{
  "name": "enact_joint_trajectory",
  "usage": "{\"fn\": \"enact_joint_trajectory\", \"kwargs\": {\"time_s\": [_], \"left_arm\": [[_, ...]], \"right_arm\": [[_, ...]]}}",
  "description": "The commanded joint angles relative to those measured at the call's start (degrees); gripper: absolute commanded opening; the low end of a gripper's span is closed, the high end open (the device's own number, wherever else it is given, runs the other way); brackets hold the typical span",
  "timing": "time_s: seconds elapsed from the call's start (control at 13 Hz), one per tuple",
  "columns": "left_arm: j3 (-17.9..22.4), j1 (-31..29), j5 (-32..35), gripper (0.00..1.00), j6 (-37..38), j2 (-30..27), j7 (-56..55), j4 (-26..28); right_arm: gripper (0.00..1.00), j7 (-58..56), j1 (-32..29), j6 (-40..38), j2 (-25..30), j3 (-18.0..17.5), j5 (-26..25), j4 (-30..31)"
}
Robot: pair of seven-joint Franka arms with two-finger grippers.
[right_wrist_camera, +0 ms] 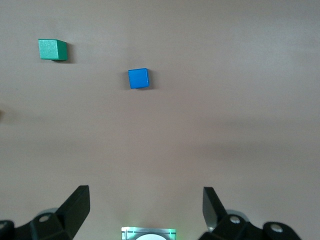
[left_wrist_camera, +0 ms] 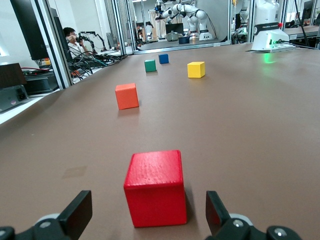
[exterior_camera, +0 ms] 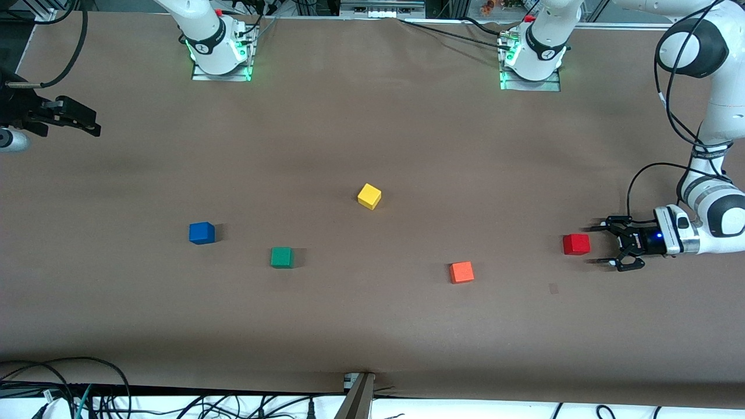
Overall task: Pass red block to right arm, stack on blue
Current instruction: 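Close the left gripper on the red cube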
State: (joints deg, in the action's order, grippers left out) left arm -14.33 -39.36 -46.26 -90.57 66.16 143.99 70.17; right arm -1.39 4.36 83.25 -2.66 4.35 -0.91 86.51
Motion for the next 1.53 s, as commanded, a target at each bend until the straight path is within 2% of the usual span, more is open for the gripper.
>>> {"fn": "enact_joint_trajectory", "kwargs": {"time_s": [0.0, 0.23, 0.54, 0.61, 0.69, 0.77, 0.84, 0.92, 1.0, 1.07, 1.23, 1.38, 1.46], "left_arm": [[0.26, 1.48, -1.38, 1.0, -0.66, 1.69, 3.76, -1.44], [0.35, 1.75, -1.38, 1.0, -0.57, 1.78, -0.81, -1.17], [0.35, 1.75, -1.38, 1.0, -0.57, 1.86, -0.99, -0.65], [0.35, 1.75, -1.38, 0.9, -0.57, 1.86, -0.9, -0.47], [0.35, 1.75, -1.38, 0.65, -0.57, 1.86, -0.9, -0.47], [0.26, 1.92, -1.29, 0.45, -0.57, 1.78, -0.9, -0.47], [0.35, 2.27, -1.38, 0.32, -0.57, 1.78, -0.9, -0.64], [0.26, 2.53, -1.47, 0.26, -0.57, 1.86, -0.82, -0.73], [0.26, 2.8, -2.08, 0.17, -0.57, 1.86, -0.82, -0.73], [0.26, 2.8, -2.78, 0.0, -0.48, 1.78, -0.82, -0.56], [0.26, 3.5, -6.46, 0.0, -0.57, 1.78, -0.99, -0.12], [0.18, 6.22, -7.27, 0.0, -0.48, 1.34, -1.69, -0.64], [0.18, 6.92, -8.66, 0.0, -0.22, 0.9, -5.18, -0.64]], "right_arm": [[1.0, -0.72, -0.32, -0.46, -0.51, -0.13, 0.03, -1.26], [1.0, -0.72, -0.32, -0.46, -0.51, -0.13, 0.03, -1.26], [1.0, -0.72, -0.32, -0.46, -0.51, -0.13, 0.03, -1.26], [1.0, -0.72, -0.32, -0.46, -0.59, -0.13, 0.03, -1.26], [1.0, -0.72, -0.32, -0.46, -0.51, -0.13, 0.03, -1.26], [1.0, -0.72, -0.32, -0.46, -0.59, -0.13, 0.03, -1.26], [1.0, -0.72, -0.32, -0.46, -0.6, -0.13, 0.03, -1.26], [1.0, -0.72, -0.32, -0.46, -0.68, -0.13, 0.03, -1.26], [1.0, -0.72, -0.32, -0.46, -0.68, -0.13, 0.03, -1.26], [1.0, -0.72, -0.32, -0.46, -0.68, -0.13, 0.03, -1.26], [1.0, -0.72, -0.32, -0.46, -0.68, -0.13, 0.03, -1.26], [1.0, -0.64, -0.23, -0.55, -0.68, -0.13, 0.03, -1.17], [1.0, -0.37, 0.29, -1.07, -0.94, -0.3, 0.03, -1.08]]}}
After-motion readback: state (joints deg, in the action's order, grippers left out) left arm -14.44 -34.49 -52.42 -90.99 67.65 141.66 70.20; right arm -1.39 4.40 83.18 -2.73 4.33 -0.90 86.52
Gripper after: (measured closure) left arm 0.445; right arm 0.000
